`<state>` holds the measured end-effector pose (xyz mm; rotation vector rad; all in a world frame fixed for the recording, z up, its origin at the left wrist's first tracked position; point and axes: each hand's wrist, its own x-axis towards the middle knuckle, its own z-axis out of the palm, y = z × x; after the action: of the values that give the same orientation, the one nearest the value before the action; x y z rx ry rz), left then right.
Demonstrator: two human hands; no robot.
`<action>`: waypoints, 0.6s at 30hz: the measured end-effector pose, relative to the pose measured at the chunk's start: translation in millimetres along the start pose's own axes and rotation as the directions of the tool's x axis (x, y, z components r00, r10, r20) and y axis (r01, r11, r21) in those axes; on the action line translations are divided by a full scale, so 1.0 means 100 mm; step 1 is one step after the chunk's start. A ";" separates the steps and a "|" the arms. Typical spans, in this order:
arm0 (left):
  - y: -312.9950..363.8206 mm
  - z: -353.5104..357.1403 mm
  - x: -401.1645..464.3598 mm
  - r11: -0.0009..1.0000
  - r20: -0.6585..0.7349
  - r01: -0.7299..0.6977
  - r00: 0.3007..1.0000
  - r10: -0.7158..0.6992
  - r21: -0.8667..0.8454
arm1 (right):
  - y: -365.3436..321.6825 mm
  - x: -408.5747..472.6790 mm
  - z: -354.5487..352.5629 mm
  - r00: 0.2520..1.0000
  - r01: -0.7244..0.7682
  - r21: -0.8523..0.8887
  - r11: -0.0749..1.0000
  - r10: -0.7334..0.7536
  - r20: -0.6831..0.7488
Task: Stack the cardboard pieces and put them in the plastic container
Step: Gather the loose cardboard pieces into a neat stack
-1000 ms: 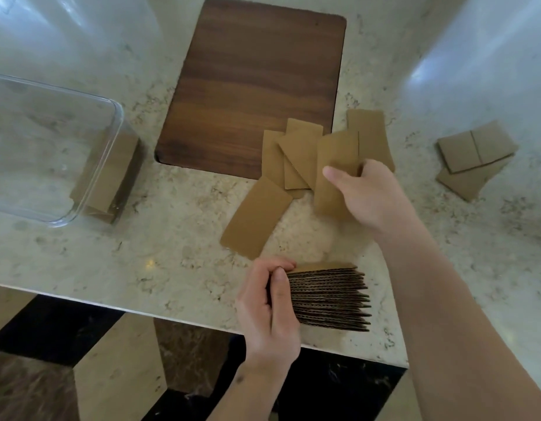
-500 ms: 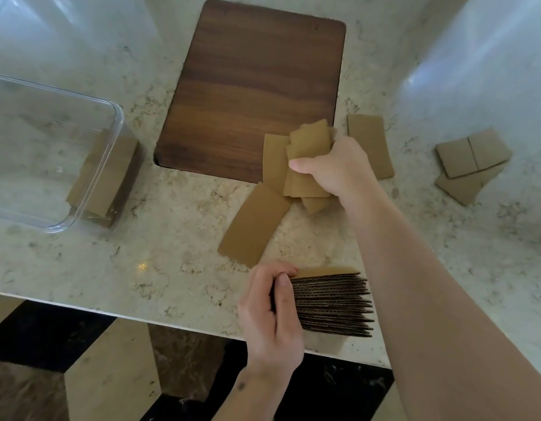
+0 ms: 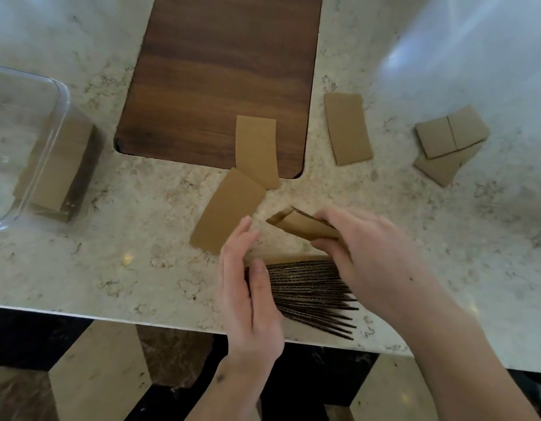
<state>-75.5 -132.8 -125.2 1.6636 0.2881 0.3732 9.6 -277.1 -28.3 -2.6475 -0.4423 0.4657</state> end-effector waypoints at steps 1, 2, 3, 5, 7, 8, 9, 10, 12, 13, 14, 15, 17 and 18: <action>-0.01 0.00 0.00 1.000 0.011 0.001 1.000 -0.001 -0.020 | 0.01 0.00 -0.01 1.000 -0.013 0.029 0.999 0.013 0.010; -0.02 -0.01 0.00 0.999 0.025 0.005 1.000 -0.004 -0.042 | 0.02 0.01 -0.02 0.999 -0.025 0.047 0.999 0.024 0.029; -0.03 -0.01 -0.01 0.998 0.037 0.015 0.999 -0.013 -0.065 | 0.02 0.00 -0.02 0.998 -0.029 0.049 0.998 0.027 0.056; -0.04 -0.01 0.00 0.996 0.050 0.026 0.999 -0.021 -0.084 | 0.01 0.00 -0.02 0.994 -0.030 0.065 0.997 0.023 0.106; -0.03 -0.01 0.01 0.997 0.055 0.018 0.998 -0.015 -0.070 | -0.04 0.00 -0.04 0.985 -0.024 0.080 0.996 0.011 0.170; -0.03 -0.01 0.01 0.998 0.061 0.021 0.998 -0.017 -0.065 | -0.07 0.02 -0.04 0.980 -0.005 0.054 0.999 -0.006 0.198; -0.02 -0.02 0.01 0.997 0.065 0.035 0.997 -0.030 -0.065 | -0.11 0.03 -0.04 0.975 0.026 0.003 1.000 -0.026 0.220; -0.01 -0.02 0.00 0.997 0.065 0.044 0.997 -0.040 -0.064 | -0.15 0.04 -0.02 0.971 0.054 -0.058 0.997 -0.039 0.234; 0.01 -0.03 -0.01 0.999 0.056 0.027 0.998 -0.025 -0.046 | -0.21 0.05 0.05 0.970 0.097 -0.147 0.984 -0.060 0.237; 0.01 -0.02 -0.01 1.000 0.052 0.006 0.999 -0.004 -0.029 | -0.22 0.05 0.09 0.968 0.124 -0.139 0.983 -0.089 0.235; 0.01 -0.02 -0.01 1.000 0.047 -0.014 0.999 0.014 -0.013 | -0.22 0.05 0.11 0.968 0.129 -0.063 0.990 -0.112 0.226; 0.00 -0.02 0.00 1.000 0.037 -0.015 0.999 0.015 -0.007 | -0.19 0.04 0.11 0.971 0.115 0.058 0.992 -0.124 0.203; 0.02 0.00 0.01 0.999 0.017 0.018 1.000 -0.018 -0.031 | -0.04 -0.02 0.11 0.995 0.066 0.297 0.953 -0.086 0.054; 0.03 0.00 0.02 0.999 0.009 0.022 1.000 -0.022 -0.043 | 0.06 -0.07 0.11 0.998 0.055 0.357 0.932 -0.039 -0.051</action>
<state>-74.1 -132.6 -122.0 1.6182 0.2901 0.3539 0.4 -281.3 -39.0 -2.2842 -0.3669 0.4283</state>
